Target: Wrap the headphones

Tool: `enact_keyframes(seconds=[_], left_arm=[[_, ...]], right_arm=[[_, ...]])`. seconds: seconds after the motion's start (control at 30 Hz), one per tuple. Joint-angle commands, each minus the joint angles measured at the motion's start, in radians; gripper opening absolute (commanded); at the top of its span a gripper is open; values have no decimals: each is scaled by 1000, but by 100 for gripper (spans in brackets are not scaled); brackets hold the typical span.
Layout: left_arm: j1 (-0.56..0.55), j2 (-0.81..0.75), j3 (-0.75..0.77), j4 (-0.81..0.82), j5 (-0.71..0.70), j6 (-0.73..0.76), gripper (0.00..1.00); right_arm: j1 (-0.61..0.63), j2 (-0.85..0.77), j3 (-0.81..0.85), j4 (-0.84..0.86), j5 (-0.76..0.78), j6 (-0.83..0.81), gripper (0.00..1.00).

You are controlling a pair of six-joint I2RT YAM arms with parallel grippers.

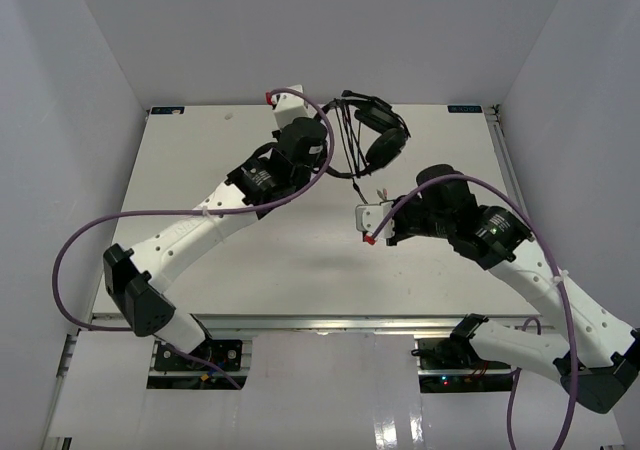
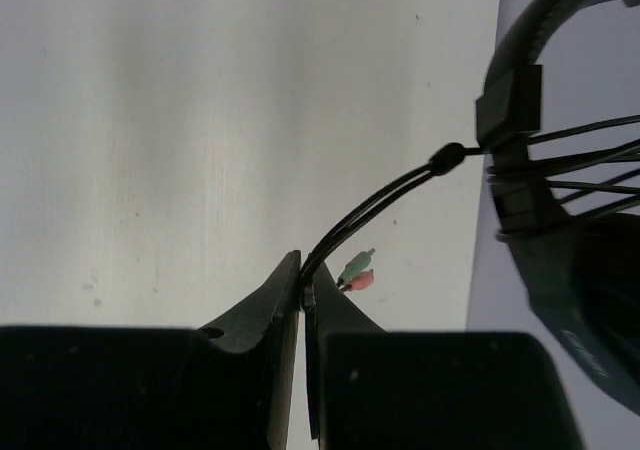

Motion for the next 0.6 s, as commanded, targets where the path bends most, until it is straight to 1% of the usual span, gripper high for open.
enact_keyframes(seconds=[0.0, 0.1, 0.33, 0.37, 0.47, 0.5, 0.57], left_arm=[[5, 32, 6, -32, 45, 24, 0], [5, 87, 10, -81, 116, 48, 0], [6, 187, 44, -191, 245, 114, 0], [6, 189, 51, -202, 263, 115, 0], [6, 238, 79, -248, 334, 148, 0], [6, 247, 85, -248, 336, 156, 0], [5, 259, 90, -261, 387, 182, 0]], right_arm=[[72, 33, 81, -55, 259, -145, 8], [126, 61, 79, -66, 366, -211, 8], [276, 70, -32, -41, 637, -381, 8], [278, 70, -34, -33, 641, -385, 8], [316, 82, -80, -24, 716, -464, 8], [323, 84, -81, -27, 724, -478, 8], [341, 85, -110, -36, 745, -512, 8]])
